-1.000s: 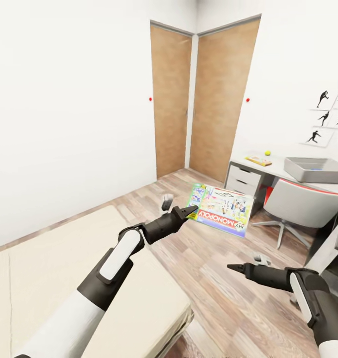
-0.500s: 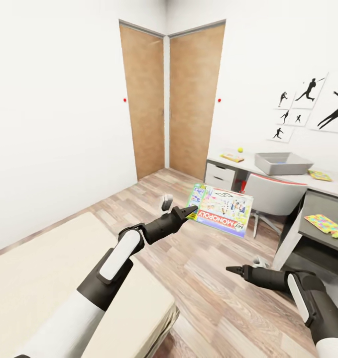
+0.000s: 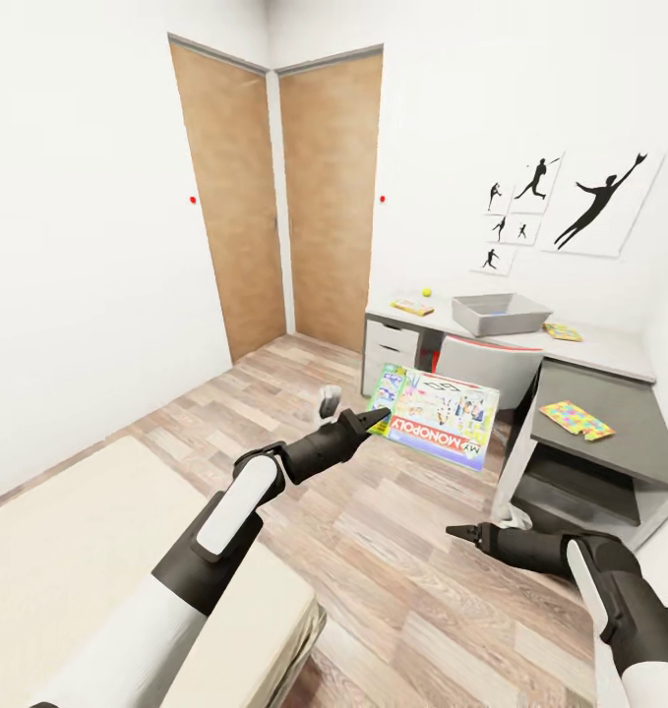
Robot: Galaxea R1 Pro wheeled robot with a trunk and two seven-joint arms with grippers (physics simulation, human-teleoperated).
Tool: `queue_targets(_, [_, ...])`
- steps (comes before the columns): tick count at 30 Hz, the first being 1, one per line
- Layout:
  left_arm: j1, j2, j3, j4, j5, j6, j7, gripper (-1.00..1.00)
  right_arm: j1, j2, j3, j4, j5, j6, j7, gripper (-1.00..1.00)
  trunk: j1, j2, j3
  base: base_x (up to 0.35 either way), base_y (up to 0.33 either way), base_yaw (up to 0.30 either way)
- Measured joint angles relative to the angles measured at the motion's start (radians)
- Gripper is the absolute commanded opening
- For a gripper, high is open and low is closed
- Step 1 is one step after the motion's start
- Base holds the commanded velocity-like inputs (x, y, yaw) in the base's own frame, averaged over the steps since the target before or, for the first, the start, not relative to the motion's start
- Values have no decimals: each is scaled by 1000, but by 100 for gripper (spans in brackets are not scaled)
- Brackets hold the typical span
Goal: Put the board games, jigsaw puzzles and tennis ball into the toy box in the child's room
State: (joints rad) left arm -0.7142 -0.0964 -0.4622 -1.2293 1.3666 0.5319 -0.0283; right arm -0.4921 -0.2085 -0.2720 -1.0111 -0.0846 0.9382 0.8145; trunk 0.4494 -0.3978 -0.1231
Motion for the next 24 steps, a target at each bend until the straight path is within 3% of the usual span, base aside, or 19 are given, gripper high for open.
queue_targets(24, [0, -2, 0, 2, 1, 1, 1, -100, -53, 32, 16, 67, 4, 2, -20, 100, 0, 0, 0, 0, 0, -290])
